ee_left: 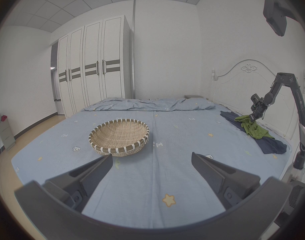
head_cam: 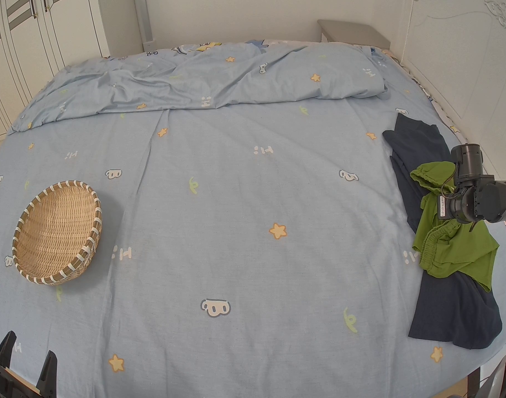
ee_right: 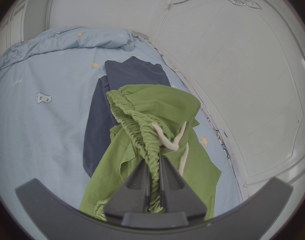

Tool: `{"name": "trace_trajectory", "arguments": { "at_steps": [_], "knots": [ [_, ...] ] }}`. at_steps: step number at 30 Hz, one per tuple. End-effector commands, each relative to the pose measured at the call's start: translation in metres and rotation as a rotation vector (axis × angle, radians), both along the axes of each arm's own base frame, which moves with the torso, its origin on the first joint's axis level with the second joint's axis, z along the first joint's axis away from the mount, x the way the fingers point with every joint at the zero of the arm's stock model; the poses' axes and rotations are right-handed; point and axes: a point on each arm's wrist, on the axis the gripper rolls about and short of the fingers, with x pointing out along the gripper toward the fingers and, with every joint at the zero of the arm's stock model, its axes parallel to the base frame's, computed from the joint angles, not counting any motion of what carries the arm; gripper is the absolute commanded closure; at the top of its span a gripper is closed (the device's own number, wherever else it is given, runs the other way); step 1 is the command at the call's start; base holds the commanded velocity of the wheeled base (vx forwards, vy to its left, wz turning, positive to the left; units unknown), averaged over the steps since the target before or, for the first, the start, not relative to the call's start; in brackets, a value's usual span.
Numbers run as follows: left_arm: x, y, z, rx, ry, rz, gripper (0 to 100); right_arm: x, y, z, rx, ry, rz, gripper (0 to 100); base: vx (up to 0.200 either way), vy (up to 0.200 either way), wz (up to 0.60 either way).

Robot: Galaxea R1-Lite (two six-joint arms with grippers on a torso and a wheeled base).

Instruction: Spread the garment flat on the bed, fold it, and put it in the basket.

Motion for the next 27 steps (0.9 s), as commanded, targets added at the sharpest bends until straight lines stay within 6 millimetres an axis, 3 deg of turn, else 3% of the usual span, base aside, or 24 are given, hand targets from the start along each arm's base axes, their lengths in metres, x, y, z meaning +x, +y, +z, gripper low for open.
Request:
{"name": "trace_trajectory", "arguments": {
  "at_steps": [1, 6, 10, 11, 12, 13, 14, 15, 22, 27],
  "knots": [
    [0.001, 0.000, -0.005, 0.000, 0.008, 0.000, 0, 0.002, 0.003, 0.007, 0.002, -0.019, 0.015, 100, 0.000, 0.000, 0.00],
    [0.001, 0.000, -0.005, 0.000, 0.008, 0.000, 0, 0.004, 0.011, 0.030, 0.057, -0.015, 0.076, 100, 0.000, 0.000, 0.00],
    [0.001, 0.000, -0.005, 0.000, 0.008, 0.000, 0, -0.009, 0.030, 0.075, 0.220, -0.025, 0.126, 100, 0.000, 0.000, 0.00],
    [0.001, 0.000, -0.005, 0.000, 0.008, 0.000, 0, -0.009, 0.030, 0.075, 0.220, -0.025, 0.126, 100, 0.000, 0.000, 0.00],
    [0.001, 0.000, -0.005, 0.000, 0.008, 0.000, 0, -0.027, 0.040, 0.103, 0.320, -0.005, 0.173, 100, 0.000, 0.000, 0.00],
    [0.001, 0.000, -0.005, 0.000, 0.008, 0.000, 0, -0.027, 0.040, 0.103, 0.320, -0.005, 0.173, 100, 0.000, 0.000, 0.00],
    [0.001, 0.000, -0.005, 0.000, 0.008, 0.000, 0, -0.041, 0.048, 0.123, 0.416, 0.025, 0.218, 100, 0.000, 0.000, 0.00],
    [0.001, 0.000, -0.005, 0.000, 0.008, 0.000, 0, -0.047, 0.050, 0.131, 0.463, 0.038, 0.236, 100, 0.000, 0.000, 0.00],
    [0.001, 0.000, -0.005, 0.000, 0.008, 0.000, 0, -0.075, 0.073, 0.141, 0.623, 0.072, 0.366, 100, 0.000, 0.000, 0.00],
    [0.001, 0.000, -0.005, 0.000, 0.008, 0.000, 0, -0.088, 0.092, 0.138, 0.706, 0.098, 0.442, 100, 0.000, 0.000, 0.00]
  ]
}}
